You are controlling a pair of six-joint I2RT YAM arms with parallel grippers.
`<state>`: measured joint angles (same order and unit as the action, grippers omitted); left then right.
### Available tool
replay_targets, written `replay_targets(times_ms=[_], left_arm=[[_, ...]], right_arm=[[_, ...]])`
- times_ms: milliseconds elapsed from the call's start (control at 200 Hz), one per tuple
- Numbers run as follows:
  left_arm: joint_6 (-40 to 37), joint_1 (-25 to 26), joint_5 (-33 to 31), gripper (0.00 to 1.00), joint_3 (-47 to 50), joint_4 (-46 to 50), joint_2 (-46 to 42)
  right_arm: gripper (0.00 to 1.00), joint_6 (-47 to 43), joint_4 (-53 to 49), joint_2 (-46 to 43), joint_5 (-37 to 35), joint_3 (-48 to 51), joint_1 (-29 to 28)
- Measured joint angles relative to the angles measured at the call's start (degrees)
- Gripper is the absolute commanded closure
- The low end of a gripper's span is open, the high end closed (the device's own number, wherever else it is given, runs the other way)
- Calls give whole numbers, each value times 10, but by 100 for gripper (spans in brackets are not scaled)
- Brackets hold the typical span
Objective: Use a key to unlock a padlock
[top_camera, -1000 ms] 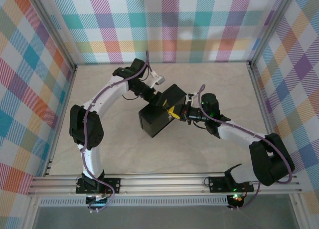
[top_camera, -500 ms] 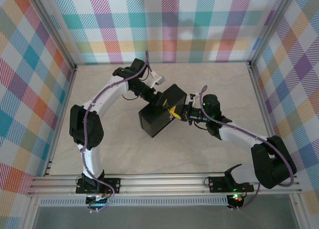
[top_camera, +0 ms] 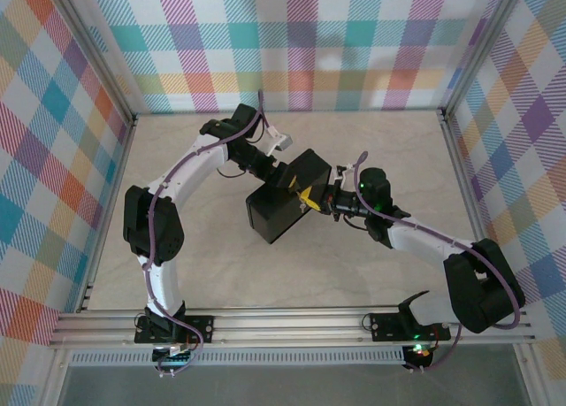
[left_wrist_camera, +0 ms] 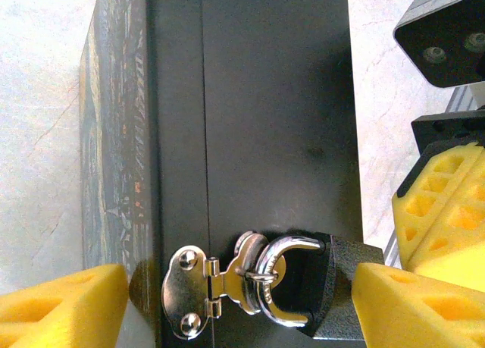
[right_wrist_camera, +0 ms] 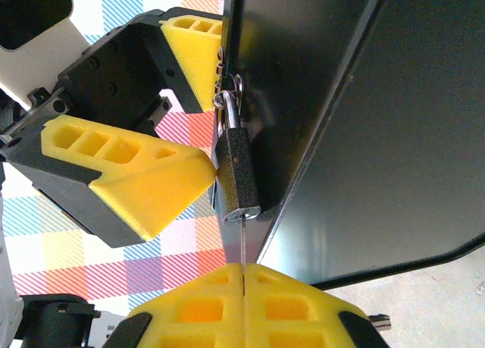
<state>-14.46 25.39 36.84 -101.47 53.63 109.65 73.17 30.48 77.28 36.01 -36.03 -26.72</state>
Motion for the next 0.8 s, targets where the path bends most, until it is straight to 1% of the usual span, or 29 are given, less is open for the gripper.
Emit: replay_targets(times_ms=[540, 800], left_arm=[[6, 0, 2, 24, 0, 1, 0], [34, -1, 3, 25, 0, -1, 0]], right_arm=[[100, -1, 38, 6, -11, 12, 0], [100, 0, 54, 6, -38, 16, -10]])
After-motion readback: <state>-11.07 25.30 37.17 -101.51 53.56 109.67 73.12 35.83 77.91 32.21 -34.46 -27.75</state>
